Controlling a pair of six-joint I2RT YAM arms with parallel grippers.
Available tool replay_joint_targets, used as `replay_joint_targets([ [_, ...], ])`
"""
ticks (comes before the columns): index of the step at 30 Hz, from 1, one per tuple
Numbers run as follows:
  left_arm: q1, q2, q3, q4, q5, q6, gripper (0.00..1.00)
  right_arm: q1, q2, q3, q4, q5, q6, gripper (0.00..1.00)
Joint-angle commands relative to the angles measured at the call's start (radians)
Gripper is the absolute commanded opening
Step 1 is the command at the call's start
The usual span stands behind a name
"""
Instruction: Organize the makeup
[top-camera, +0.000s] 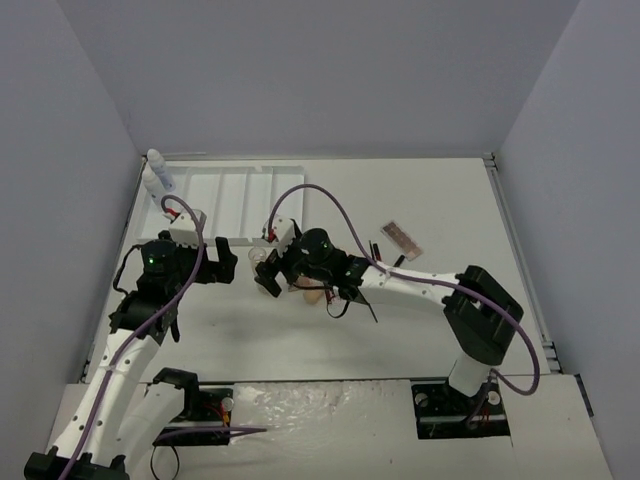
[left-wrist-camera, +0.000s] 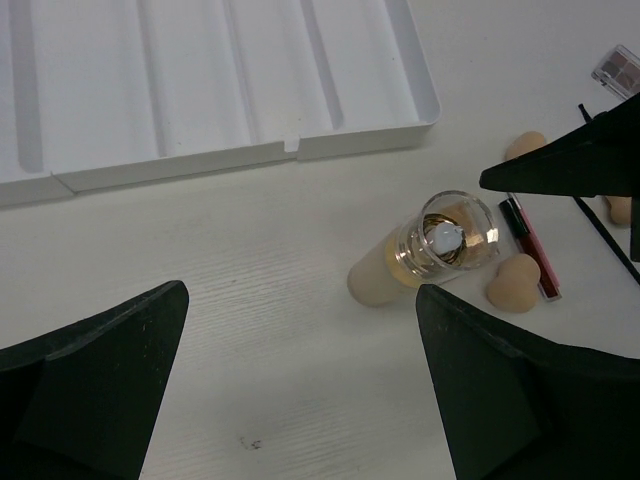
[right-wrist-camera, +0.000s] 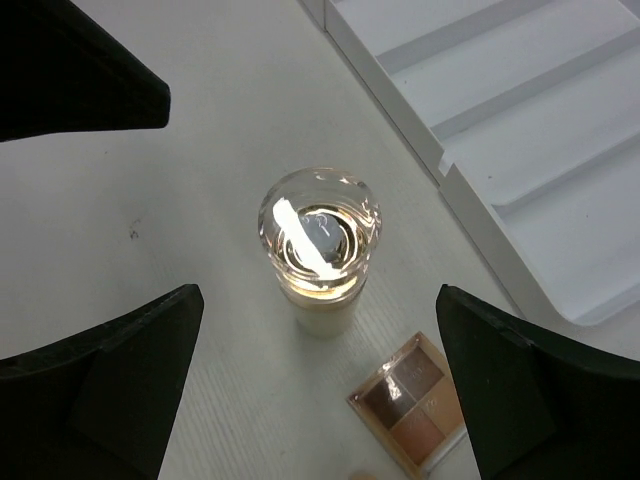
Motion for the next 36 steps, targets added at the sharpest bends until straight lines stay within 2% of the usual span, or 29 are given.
replay_joint_targets([
  [1, -0.036, 0.01, 0.021, 0.078, 0.048, -0.013, 0.97, 0.006, -0.208, -0.059, -0.051, 0.065, 0.012, 1.0],
  [7, -0.127, 0.065, 0.014, 0.126, -0.003, -0.048, 0.97, -0.022, -0.454, -0.149, -0.186, 0.236, 0.026, 1.0],
  [11, -0.248, 0.122, 0.002, 0.207, -0.099, -0.056, 0.97, -0.126, -0.601, -0.185, -0.262, 0.316, 0.074, 1.0],
  [14, -0.323, 0.172, -0.015, 0.254, -0.221, -0.063, 0.94, -0.211, -0.68, -0.202, -0.309, 0.338, 0.093, 1.0],
  [21, -0.34, 0.239, -0.103, 0.436, -0.319, -0.111, 0.85, -0.299, -0.747, -0.211, -0.341, 0.362, 0.081, 1.0],
  [31, -0.347, 0.304, -0.154, 0.563, -0.278, -0.125, 0.77, -0.328, -0.745, -0.218, -0.341, 0.363, 0.07, 1.0],
  [34, -0.35, 0.315, -0.16, 0.586, -0.273, -0.125, 0.69, -0.332, -0.745, -0.221, -0.34, 0.365, 0.065, 1.0],
  [36, -0.352, 0.323, -0.166, 0.608, -0.27, -0.123, 0.59, -0.335, -0.745, -0.226, -0.335, 0.365, 0.063, 1.0],
])
